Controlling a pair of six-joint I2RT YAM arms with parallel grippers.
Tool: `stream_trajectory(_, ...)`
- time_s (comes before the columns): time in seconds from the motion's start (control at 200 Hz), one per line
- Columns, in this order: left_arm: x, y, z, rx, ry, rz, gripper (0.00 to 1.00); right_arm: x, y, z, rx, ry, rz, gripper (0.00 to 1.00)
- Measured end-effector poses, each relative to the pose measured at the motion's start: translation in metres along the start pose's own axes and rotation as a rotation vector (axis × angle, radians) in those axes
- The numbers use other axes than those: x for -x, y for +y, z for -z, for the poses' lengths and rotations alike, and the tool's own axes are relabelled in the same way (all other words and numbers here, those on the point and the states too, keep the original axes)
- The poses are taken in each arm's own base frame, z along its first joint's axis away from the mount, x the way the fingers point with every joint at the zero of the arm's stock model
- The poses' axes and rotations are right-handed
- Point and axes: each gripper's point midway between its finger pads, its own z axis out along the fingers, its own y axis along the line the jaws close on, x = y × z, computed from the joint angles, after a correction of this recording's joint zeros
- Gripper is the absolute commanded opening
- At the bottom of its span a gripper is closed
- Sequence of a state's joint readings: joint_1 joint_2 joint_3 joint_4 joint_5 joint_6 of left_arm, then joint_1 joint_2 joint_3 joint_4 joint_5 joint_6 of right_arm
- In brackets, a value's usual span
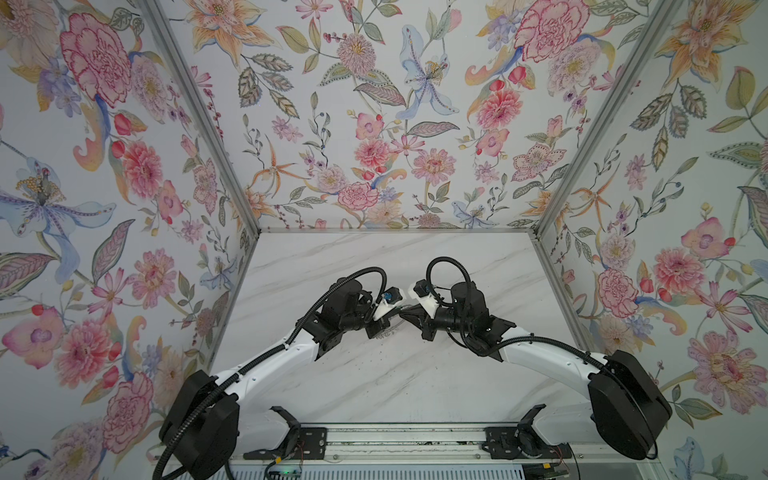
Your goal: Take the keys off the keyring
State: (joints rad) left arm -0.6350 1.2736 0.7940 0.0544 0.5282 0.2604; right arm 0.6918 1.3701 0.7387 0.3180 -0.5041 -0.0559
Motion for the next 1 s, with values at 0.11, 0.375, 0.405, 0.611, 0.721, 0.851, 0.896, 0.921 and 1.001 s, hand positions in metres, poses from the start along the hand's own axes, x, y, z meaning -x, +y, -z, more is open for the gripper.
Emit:
stream_trajectory(0.11, 0.000, 0.001, 0.000, 0.003, 0.002, 0.000, 0.00, 0.001, -0.007, 0.002, -0.038, 0.000, 0.008, 0.02)
stream_trajectory(0.375, -0.003, 0.001, 0.000, 0.006, 0.015, 0.003, 0.00, 0.004, -0.013, 0.007, -0.086, -0.004, 0.022, 0.00)
stream_trajectory(0.405, -0.004, 0.001, 0.000, 0.006, 0.016, 0.003, 0.00, 0.005, -0.014, 0.007, -0.087, -0.004, 0.025, 0.00)
stream_trajectory(0.611, -0.006, 0.003, 0.000, 0.023, 0.029, 0.002, 0.00, 0.003, -0.012, 0.006, -0.108, 0.006, 0.041, 0.00)
stream_trajectory(0.721, -0.008, 0.005, 0.000, 0.032, 0.039, 0.005, 0.00, 0.001, -0.011, 0.005, -0.137, 0.019, 0.057, 0.00)
stream_trajectory(0.851, -0.010, 0.007, 0.000, 0.045, 0.050, 0.006, 0.00, -0.002, -0.012, 0.003, -0.184, 0.039, 0.088, 0.00)
stream_trajectory(0.896, -0.011, 0.007, 0.001, 0.046, 0.053, 0.007, 0.00, -0.002, -0.013, 0.003, -0.205, 0.045, 0.101, 0.00)
stream_trajectory(0.921, -0.011, 0.007, 0.001, 0.046, 0.054, 0.007, 0.00, -0.003, -0.012, 0.002, -0.214, 0.047, 0.107, 0.00)
stream_trajectory(1.001, -0.012, 0.007, 0.001, 0.045, 0.056, 0.008, 0.00, -0.003, -0.013, 0.002, -0.248, 0.053, 0.128, 0.00)
